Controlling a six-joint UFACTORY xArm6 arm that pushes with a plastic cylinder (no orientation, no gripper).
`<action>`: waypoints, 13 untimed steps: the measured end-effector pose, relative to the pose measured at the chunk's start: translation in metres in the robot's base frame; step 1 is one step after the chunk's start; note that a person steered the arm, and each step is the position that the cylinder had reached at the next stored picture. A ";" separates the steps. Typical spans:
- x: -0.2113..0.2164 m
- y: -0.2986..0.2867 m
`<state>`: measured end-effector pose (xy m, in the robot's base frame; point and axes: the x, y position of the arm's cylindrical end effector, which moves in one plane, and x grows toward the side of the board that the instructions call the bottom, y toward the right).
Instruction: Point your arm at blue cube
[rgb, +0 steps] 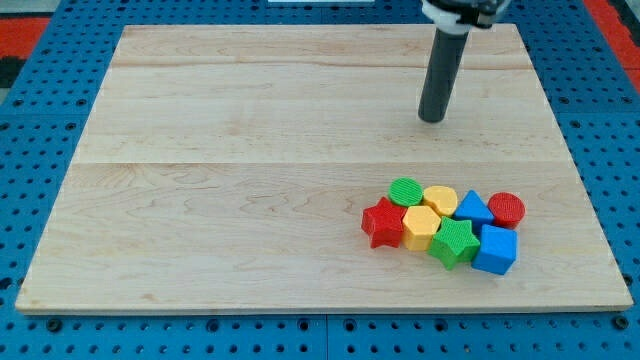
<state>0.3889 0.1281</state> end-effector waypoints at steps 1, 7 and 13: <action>0.049 -0.014; 0.103 0.172; 0.169 0.104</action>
<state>0.5580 0.2323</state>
